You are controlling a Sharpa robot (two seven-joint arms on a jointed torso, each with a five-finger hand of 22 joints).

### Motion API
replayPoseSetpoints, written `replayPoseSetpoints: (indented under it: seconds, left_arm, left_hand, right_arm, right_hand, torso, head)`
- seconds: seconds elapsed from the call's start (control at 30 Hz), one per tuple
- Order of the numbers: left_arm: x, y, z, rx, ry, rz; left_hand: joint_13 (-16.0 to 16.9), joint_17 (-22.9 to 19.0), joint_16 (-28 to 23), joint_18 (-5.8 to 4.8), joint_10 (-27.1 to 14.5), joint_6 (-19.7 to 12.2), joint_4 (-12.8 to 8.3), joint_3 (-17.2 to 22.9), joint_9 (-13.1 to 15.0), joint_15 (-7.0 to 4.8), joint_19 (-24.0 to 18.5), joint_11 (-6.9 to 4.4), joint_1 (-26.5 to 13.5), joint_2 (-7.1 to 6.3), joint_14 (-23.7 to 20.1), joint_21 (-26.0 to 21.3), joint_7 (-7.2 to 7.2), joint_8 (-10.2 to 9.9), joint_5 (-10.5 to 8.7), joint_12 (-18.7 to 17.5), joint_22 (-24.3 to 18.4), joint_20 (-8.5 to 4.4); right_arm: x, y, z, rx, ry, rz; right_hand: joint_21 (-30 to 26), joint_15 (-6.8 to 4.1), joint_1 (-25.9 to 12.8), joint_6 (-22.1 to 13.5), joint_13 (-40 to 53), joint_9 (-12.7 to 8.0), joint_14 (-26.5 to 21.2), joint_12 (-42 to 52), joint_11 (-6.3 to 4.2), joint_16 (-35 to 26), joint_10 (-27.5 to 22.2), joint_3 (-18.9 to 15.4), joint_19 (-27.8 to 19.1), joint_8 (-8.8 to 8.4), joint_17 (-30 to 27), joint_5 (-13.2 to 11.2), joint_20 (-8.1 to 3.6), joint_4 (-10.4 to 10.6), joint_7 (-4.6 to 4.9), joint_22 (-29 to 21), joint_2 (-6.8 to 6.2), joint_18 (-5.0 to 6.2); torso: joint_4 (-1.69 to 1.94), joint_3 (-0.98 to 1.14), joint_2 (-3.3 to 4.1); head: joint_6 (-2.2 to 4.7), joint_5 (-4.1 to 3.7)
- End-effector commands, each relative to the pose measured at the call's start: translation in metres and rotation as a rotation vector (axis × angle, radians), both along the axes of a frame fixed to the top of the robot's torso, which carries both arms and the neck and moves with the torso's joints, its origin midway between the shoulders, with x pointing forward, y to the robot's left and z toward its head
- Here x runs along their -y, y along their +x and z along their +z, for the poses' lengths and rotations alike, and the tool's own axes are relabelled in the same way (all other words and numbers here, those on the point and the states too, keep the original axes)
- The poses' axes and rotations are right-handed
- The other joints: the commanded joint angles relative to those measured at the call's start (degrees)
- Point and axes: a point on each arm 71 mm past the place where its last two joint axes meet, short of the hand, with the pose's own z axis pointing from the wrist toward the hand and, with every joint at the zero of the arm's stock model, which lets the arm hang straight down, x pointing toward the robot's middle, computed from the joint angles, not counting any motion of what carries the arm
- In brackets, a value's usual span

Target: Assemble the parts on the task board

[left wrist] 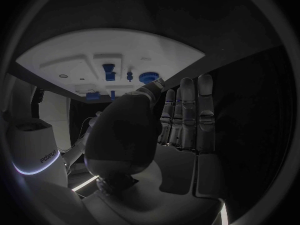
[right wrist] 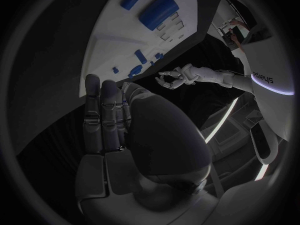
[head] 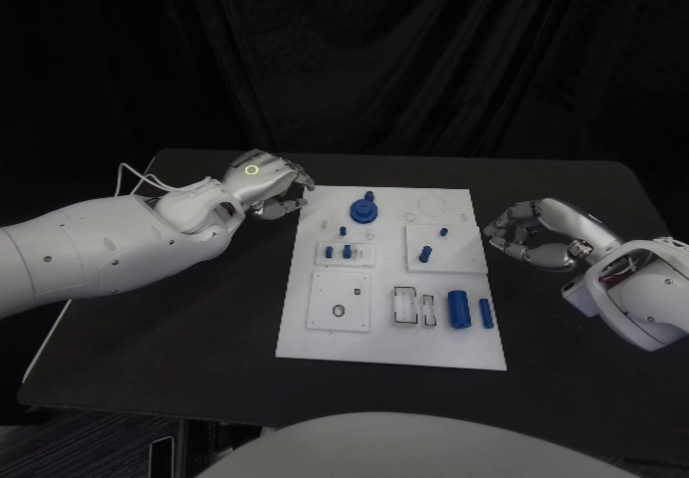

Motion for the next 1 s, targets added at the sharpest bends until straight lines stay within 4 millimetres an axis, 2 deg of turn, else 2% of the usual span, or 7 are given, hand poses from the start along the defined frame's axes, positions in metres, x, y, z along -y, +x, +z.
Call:
replayPoseSetpoints:
  seconds: [0.03, 0.13, 0.2, 0.27, 0.37, 0.73, 1.0]
  left_arm:
    - [-0.003, -0.010, 0.015, 0.020, -0.214, -0.064]
    - [-0.012, -0.015, 0.017, -0.126, -0.394, -0.066]
    - [-0.016, -0.017, 0.017, -0.242, -0.535, -0.073]
    - [-0.018, -0.020, 0.016, -0.381, -0.697, -0.090]
    - [-0.012, -0.025, 0.015, -0.564, -0.903, -0.150]
    - [0.019, -0.068, -0.014, -0.948, -1.398, -0.292]
    - [0.022, -0.099, -0.043, -1.055, -1.549, -0.310]
  left_hand:
    - [0.64, -0.71, -4.90, 0.49, -0.38, 1.86, 1.08, 0.69, 0.37, 0.25, -5.81, -0.53, 0.48, -0.25, -4.20, -4.88, -0.08, 1.15, 2.68, 1.73, -1.38, 0.91]
    - [0.72, -0.95, -7.05, -0.12, -1.13, 2.01, 1.95, 0.65, 0.40, 1.05, -8.55, 1.24, 0.18, 0.14, -6.12, -7.01, 1.84, 1.26, 3.76, 2.18, -1.98, 1.70]
    - [0.61, -2.17, -11.27, -1.05, -2.27, 1.70, 2.38, 0.78, 0.26, 5.69, -14.60, 3.87, 0.46, 0.35, -11.14, -10.87, 3.77, 1.03, 5.01, 2.52, -3.16, 2.56]
    - [-1.64, -6.45, -19.32, -3.12, -6.15, -0.65, 3.66, 0.41, -0.91, 10.08, -22.30, 9.67, 0.75, 1.44, -18.70, -14.84, 4.95, -0.88, 11.65, 0.70, -6.48, 5.06]
    - [-4.93, -11.39, -27.84, -3.94, -11.86, -2.56, 4.98, -2.48, -2.36, 11.37, -33.49, 10.58, 1.20, 3.24, -26.88, -15.67, 6.13, -2.60, 21.30, -2.85, -12.30, 5.06]
    - [-14.66, -22.65, -44.46, -1.58, -27.63, -11.84, 7.16, -15.07, -9.04, 10.92, -50.16, 7.53, -2.27, 11.59, -44.23, -16.43, 6.92, -4.68, 17.12, -7.05, -41.95, 6.80]
    - [-15.53, -23.11, -46.28, -1.90, -33.83, -18.27, 7.29, -23.22, -11.92, 11.24, -53.52, 7.87, -8.90, 17.09, -48.14, -16.86, 4.83, -5.07, 13.21, -6.58, -51.21, 7.06]
  right_arm:
    - [0.000, 0.006, 0.013, 0.017, -0.005, -0.041]
    - [-0.003, 0.016, 0.027, 0.027, -0.015, -0.050]
    - [-0.006, 0.022, 0.036, 0.027, -0.031, -0.055]
    - [-0.011, 0.028, 0.045, 0.027, -0.061, -0.053]
    - [-0.020, 0.034, 0.055, 0.036, -0.122, -0.038]
    - [-0.051, 0.052, 0.061, 0.147, -0.341, 0.054]
    - [-0.057, 0.055, 0.044, 0.173, -0.447, 0.096]
  right_hand:
    - [0.21, 0.02, -0.04, 0.38, -0.12, 0.06, 0.15, -0.24, 0.05, -0.21, 0.31, 0.30, 0.18, 0.16, -0.02, 0.17, -0.06, -0.23, 0.04, 1.39, -0.58, 0.52]
    - [0.25, 0.09, 0.07, -0.05, -0.32, -0.08, -0.04, -0.67, 0.22, -0.46, -0.17, 0.45, 0.10, -0.14, -0.38, 0.24, -0.06, -0.33, 0.22, 1.40, -0.82, 0.50]
    - [0.26, 0.15, 0.12, -0.23, -0.41, -0.14, -0.12, -0.86, 0.32, -0.52, -0.42, 0.51, 0.05, -0.27, -0.43, 0.24, -0.04, -0.36, 0.31, 1.41, -0.91, 0.47]
    - [0.33, 0.68, 0.01, -2.28, -1.17, -0.74, -0.48, -2.51, 1.03, -0.72, -2.27, 0.87, -0.30, -1.57, -0.63, -0.52, 0.23, -0.23, 0.92, 1.42, -1.32, 0.32]
    - [0.30, 0.95, 0.03, -5.43, -2.06, -1.65, -0.89, -4.14, 1.32, -0.87, -3.17, 1.27, -0.72, -3.35, -0.81, -1.59, 0.50, -0.15, 1.06, 1.40, -1.86, 0.33]
    - [0.09, 1.35, -0.94, -6.41, -4.21, -2.12, -0.97, -7.99, 1.84, -0.78, -4.81, 0.98, -1.01, -4.56, -1.19, -5.52, 1.06, 0.31, 0.37, 1.21, -3.14, 0.44]
    - [-0.09, 1.46, -1.61, -6.76, -4.50, -2.17, -0.84, -8.42, 1.89, -0.70, -4.48, 0.59, -0.92, -5.06, -1.28, -6.22, 1.21, 0.43, 0.00, 1.12, -3.29, 0.46]
  torso:
    - [-0.04, -0.07, -0.05]
    - [0.00, -0.12, -0.10]
    - [0.15, -0.22, -0.17]
    - [0.22, -0.22, -0.09]
    - [0.17, -0.22, -0.11]
    - [0.93, -0.64, -0.68]
    - [1.96, -1.18, -0.67]
  head:
    - [-0.01, 0.10]
    - [-0.01, 0.21]
    - [-0.01, 0.01]
    - [-0.01, -0.12]
    - [-0.01, -0.11]
    - [-0.01, -1.16]
    - [-0.01, -2.95]
